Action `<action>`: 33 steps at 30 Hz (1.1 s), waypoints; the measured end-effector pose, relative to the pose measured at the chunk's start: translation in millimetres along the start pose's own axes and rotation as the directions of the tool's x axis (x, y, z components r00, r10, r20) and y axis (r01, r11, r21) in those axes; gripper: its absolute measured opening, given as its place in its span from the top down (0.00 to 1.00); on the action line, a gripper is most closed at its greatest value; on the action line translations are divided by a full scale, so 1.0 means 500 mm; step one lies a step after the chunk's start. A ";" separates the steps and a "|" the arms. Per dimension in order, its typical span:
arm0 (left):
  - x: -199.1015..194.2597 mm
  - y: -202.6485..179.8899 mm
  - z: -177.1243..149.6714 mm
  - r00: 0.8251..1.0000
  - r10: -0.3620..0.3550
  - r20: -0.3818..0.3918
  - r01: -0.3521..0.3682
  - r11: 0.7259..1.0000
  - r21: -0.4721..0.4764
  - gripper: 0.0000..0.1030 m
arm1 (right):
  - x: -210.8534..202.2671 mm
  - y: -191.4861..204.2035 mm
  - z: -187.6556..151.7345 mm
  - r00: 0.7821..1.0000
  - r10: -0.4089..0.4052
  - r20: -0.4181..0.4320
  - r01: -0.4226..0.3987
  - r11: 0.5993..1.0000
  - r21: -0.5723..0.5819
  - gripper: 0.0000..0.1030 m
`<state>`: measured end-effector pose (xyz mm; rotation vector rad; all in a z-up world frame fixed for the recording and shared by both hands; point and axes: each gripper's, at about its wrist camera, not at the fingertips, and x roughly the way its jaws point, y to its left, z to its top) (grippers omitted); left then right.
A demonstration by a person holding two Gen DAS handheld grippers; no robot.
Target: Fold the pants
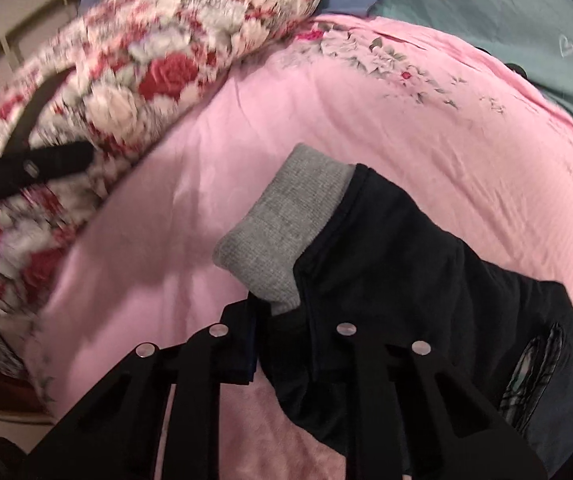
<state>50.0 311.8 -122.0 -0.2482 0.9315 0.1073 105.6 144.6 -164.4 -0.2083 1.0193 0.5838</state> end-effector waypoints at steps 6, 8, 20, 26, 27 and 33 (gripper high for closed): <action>0.020 -0.042 0.006 0.996 -0.084 -0.015 0.084 0.996 0.018 0.18 | -0.044 -0.037 -0.004 0.996 0.066 0.067 -0.074 0.990 0.117 0.82; 0.020 -0.055 0.010 0.995 -0.100 -0.013 0.100 0.995 0.028 0.18 | -0.067 -0.048 -0.002 0.992 0.079 0.094 -0.092 0.986 0.139 0.82; 0.019 -0.277 0.036 0.962 -0.270 -0.047 0.273 0.931 0.244 0.18 | -0.363 -0.263 -0.091 0.906 0.062 0.419 -0.269 0.848 0.456 0.82; -0.010 -0.496 0.009 0.893 -0.440 -0.098 0.436 0.787 0.437 0.18 | -0.451 -0.428 -0.231 0.885 -0.072 0.459 -0.284 0.698 0.657 0.82; -0.014 -0.542 -0.004 0.875 -0.470 -0.115 0.464 0.749 0.472 0.18 | -0.451 -0.446 -0.250 0.887 -0.081 0.454 -0.285 0.677 0.678 0.82; 0.018 -0.705 -0.080 0.832 -0.509 -0.222 0.536 0.630 0.562 0.35 | -0.410 -0.563 -0.389 0.907 -0.098 0.411 -0.307 0.516 0.800 0.82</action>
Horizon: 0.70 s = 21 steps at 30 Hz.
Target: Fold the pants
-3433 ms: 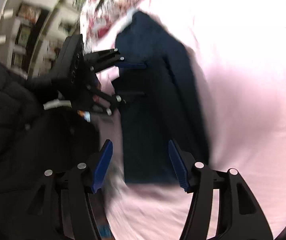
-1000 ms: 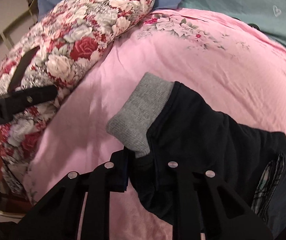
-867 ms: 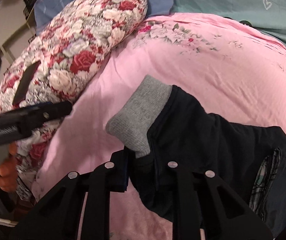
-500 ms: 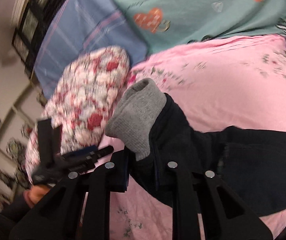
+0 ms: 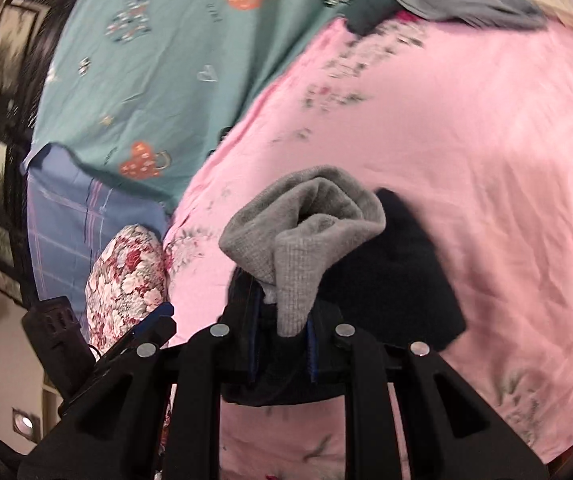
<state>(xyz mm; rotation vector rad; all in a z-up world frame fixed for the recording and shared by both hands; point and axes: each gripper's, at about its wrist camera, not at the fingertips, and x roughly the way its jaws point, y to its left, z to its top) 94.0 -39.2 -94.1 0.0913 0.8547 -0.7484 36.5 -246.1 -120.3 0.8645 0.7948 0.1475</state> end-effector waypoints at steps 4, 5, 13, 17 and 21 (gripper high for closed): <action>0.071 -0.036 -0.014 0.997 0.015 -0.073 -0.010 0.998 0.067 0.47 | 0.024 -0.077 0.000 0.999 -0.008 -0.049 0.010 0.999 0.048 0.82; 0.100 -0.040 -0.027 0.992 0.045 -0.114 -0.036 0.996 0.082 0.48 | 0.032 -0.094 -0.003 0.998 -0.016 -0.064 0.019 0.999 0.050 0.81; 0.131 -0.032 -0.049 0.982 0.127 -0.140 -0.115 0.989 0.092 0.46 | -0.012 -0.106 0.014 0.982 -0.139 -0.131 0.138 0.990 -0.011 0.61; 0.137 -0.040 -0.047 0.980 0.143 -0.137 -0.131 0.987 0.089 0.45 | -0.064 -0.028 0.050 0.975 -0.222 -0.011 0.215 0.954 -0.211 0.61; 0.136 -0.045 -0.052 0.980 0.150 -0.130 -0.137 0.985 0.102 0.45 | -0.018 0.056 0.073 0.993 -0.097 -0.074 0.064 0.931 -0.359 0.61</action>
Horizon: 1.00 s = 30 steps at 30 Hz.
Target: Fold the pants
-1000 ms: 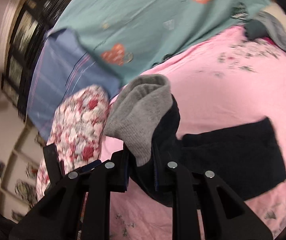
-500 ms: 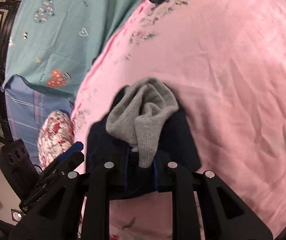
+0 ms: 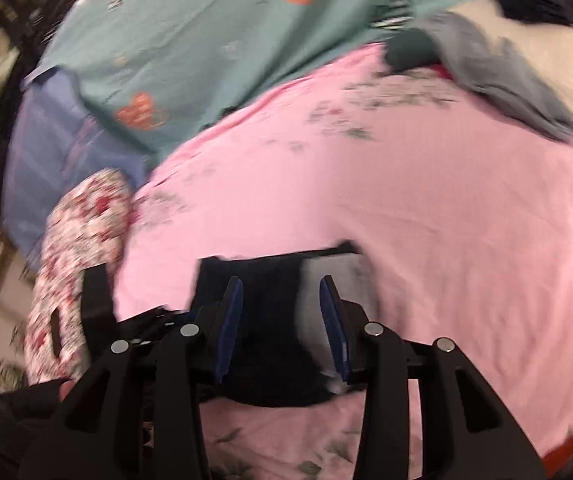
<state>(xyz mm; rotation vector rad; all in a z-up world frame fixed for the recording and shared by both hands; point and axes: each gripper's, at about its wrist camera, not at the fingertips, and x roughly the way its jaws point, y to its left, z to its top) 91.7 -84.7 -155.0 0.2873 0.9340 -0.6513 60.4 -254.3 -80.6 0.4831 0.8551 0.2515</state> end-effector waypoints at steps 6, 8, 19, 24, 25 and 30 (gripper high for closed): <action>0.006 0.002 -0.002 1.000 0.002 -0.004 -0.002 1.000 0.000 0.45 | 0.149 -0.029 0.012 0.980 -0.130 -0.153 0.116 0.989 -0.096 0.66; 0.008 0.004 -0.002 1.000 0.002 -0.005 -0.002 1.000 -0.005 0.45 | 0.182 -0.058 0.006 0.973 -0.153 -0.175 0.136 0.985 -0.108 0.71; 0.011 -0.002 -0.002 1.000 0.027 -0.007 -0.027 1.000 -0.009 0.44 | 0.167 -0.102 0.014 0.974 -0.077 -0.215 0.066 0.996 -0.055 0.76; 0.013 -0.003 -0.004 0.999 0.036 -0.001 -0.036 0.999 -0.011 0.44 | 0.092 -0.059 0.023 0.982 -0.079 -0.169 0.060 0.991 -0.116 0.72; 0.013 -0.003 -0.004 0.999 0.037 -0.001 -0.037 0.999 -0.012 0.44 | 0.082 -0.052 0.019 0.983 -0.067 -0.173 0.044 0.990 -0.135 0.72; 0.013 -0.001 -0.003 0.999 0.036 0.000 -0.036 0.999 -0.018 0.44 | 0.059 -0.019 -0.026 0.975 -0.008 -0.223 -0.044 0.973 -0.225 0.72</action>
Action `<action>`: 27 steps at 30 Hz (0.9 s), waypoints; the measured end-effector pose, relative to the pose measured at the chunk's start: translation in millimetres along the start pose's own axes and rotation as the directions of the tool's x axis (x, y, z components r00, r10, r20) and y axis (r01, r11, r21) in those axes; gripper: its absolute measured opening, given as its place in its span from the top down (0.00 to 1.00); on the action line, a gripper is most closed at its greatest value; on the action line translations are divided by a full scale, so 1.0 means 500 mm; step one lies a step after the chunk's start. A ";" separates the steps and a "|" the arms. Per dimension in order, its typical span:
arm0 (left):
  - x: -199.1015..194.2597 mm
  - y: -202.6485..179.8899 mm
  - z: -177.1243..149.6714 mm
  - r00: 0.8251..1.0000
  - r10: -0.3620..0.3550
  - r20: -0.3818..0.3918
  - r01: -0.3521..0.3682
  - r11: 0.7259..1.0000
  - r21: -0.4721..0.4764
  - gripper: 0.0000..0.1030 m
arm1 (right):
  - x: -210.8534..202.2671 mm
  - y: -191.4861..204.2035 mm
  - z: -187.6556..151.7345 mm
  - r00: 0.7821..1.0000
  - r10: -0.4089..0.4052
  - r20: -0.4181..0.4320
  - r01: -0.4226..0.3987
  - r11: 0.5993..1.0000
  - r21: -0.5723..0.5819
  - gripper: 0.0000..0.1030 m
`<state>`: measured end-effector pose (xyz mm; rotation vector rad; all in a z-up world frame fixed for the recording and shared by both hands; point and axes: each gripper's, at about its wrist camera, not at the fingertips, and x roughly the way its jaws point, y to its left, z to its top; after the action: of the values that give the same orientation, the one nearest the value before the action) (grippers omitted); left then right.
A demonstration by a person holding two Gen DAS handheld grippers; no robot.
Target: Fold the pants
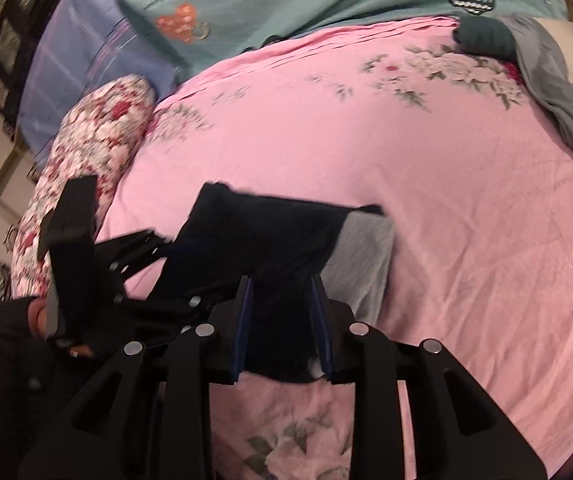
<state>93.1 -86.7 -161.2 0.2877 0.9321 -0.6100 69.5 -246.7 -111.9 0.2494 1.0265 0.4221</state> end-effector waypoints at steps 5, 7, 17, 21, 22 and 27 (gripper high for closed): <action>-0.002 0.006 0.003 1.000 -0.027 -0.007 0.027 1.000 0.000 0.44 | 0.051 -0.034 -0.048 0.991 -0.034 -0.126 0.038 0.999 0.034 0.74; -0.006 0.012 0.001 0.999 -0.044 -0.009 0.044 0.999 -0.001 0.44 | 0.050 -0.058 -0.063 0.994 -0.006 -0.113 0.014 0.997 0.075 0.77; -0.089 0.045 0.009 0.998 0.039 0.041 -0.041 0.998 0.050 0.32 | 0.048 -0.067 -0.074 0.992 -0.019 -0.121 0.030 0.995 0.091 0.77; -0.101 0.111 0.039 0.997 0.044 0.061 -0.038 0.994 -0.099 0.33 | 0.050 -0.068 -0.072 0.993 -0.013 -0.121 0.025 0.995 0.098 0.76; -0.098 0.119 0.042 0.998 0.035 0.056 -0.027 0.992 -0.127 0.35 | 0.050 -0.068 -0.071 0.993 -0.011 -0.120 0.023 0.995 0.097 0.75; -0.085 0.079 0.025 1.000 -0.002 0.028 0.004 0.998 -0.063 0.39 | 0.050 -0.068 -0.074 0.994 -0.008 -0.109 0.019 0.994 0.105 0.74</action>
<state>106.4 -46.0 -120.2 0.2215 0.9236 -0.5850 56.1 -265.7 -163.0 0.3170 1.1584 0.3727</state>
